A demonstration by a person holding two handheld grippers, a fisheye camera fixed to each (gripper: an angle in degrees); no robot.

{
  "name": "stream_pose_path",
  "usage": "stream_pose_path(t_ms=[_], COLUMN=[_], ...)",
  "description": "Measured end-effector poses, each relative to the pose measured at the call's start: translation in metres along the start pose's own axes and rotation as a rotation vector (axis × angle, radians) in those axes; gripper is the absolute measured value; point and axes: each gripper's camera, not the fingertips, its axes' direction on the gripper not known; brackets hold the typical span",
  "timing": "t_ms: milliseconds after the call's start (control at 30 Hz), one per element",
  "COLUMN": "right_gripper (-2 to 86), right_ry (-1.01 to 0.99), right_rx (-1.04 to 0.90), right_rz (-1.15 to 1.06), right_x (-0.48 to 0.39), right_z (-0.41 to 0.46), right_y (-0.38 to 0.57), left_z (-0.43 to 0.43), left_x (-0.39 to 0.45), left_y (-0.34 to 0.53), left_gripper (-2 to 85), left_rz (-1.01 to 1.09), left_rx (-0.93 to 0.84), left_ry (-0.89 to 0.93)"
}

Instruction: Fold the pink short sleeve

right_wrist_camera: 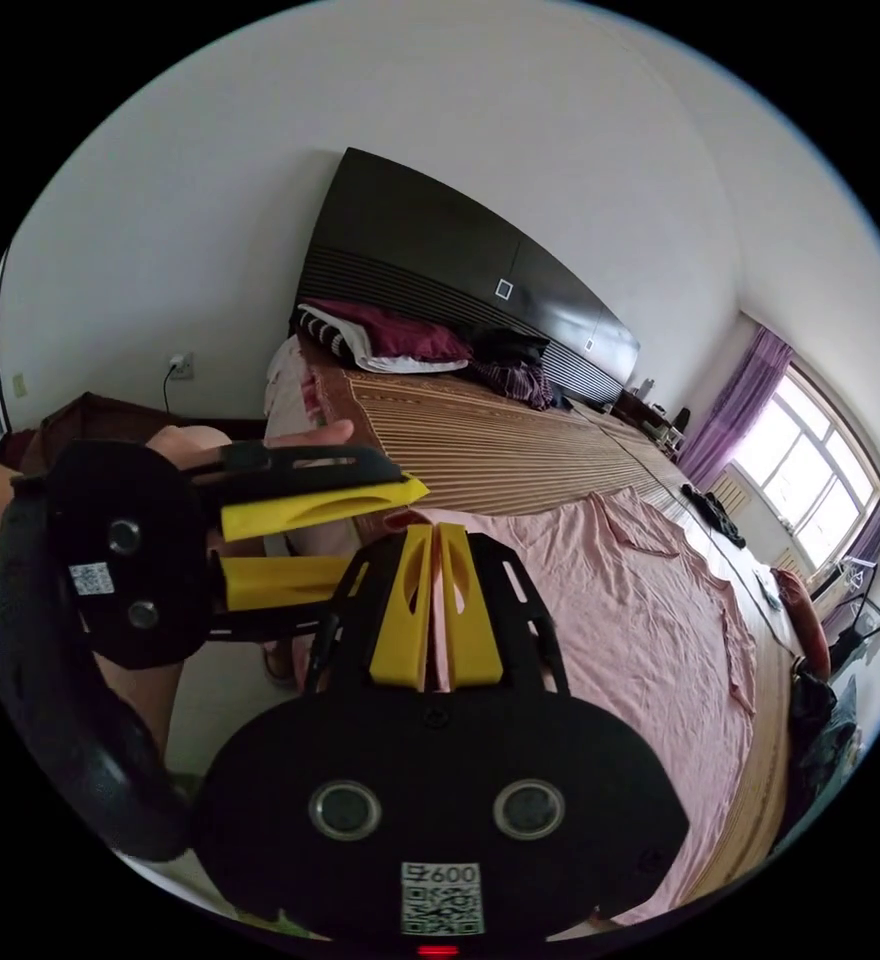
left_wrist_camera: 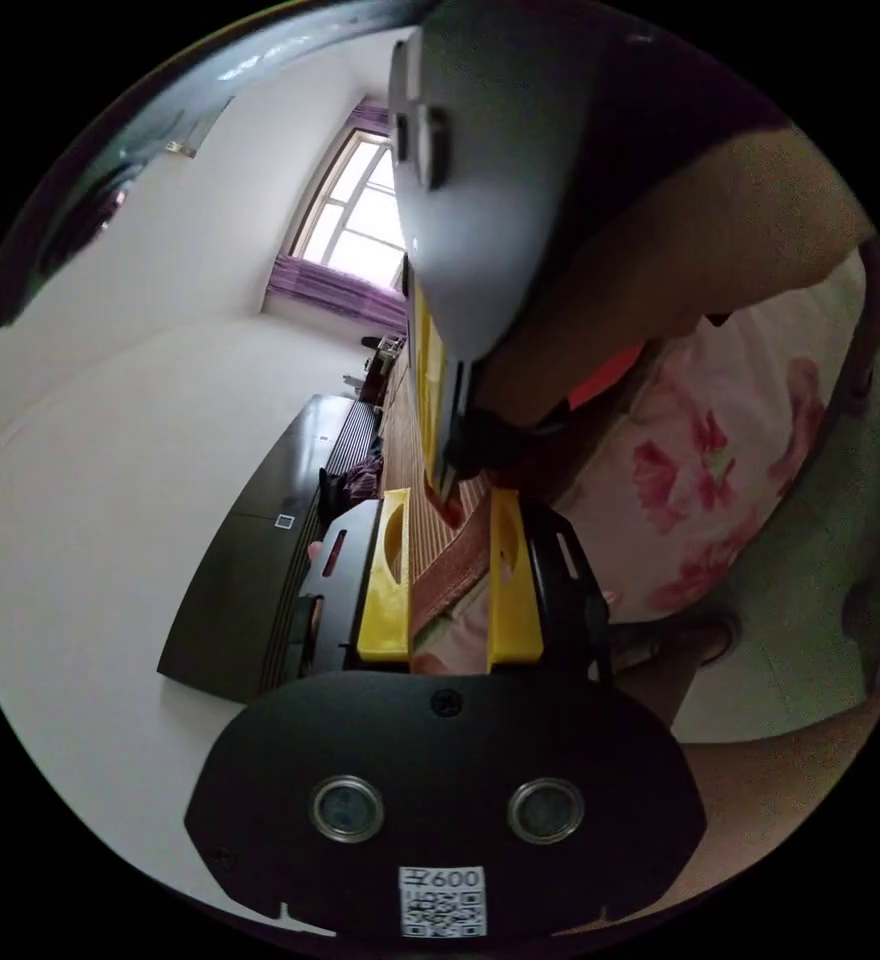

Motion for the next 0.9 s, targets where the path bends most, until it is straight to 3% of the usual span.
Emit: stream_pose_path(t_ms=[300, 600, 767, 900], right_gripper=[0.1, 0.0, -0.7, -0.8], right_ry=[0.045, 0.405, 0.642, 0.703], right_rx=[-0.002, -0.327, -0.530, -0.662], right_rz=[0.010, -0.213, -0.361, -0.369], right_x=[0.032, 0.042, 0.104, 0.169], right_z=[0.036, 0.132, 0.142, 0.123], right_y=[-0.043, -0.077, -0.036, 0.012], left_z=[0.049, 0.065, 0.075, 0.078], left_x=[0.026, 0.047, 0.039, 0.039], left_y=[0.057, 0.087, 0.098, 0.099], left_gripper=[3.2, 1.9, 1.7, 1.7], left_rz=[-0.047, -0.038, -0.127, -0.140], left_rx=[0.046, 0.078, 0.063, 0.051], left_ry=[0.045, 0.087, 0.115, 0.118])
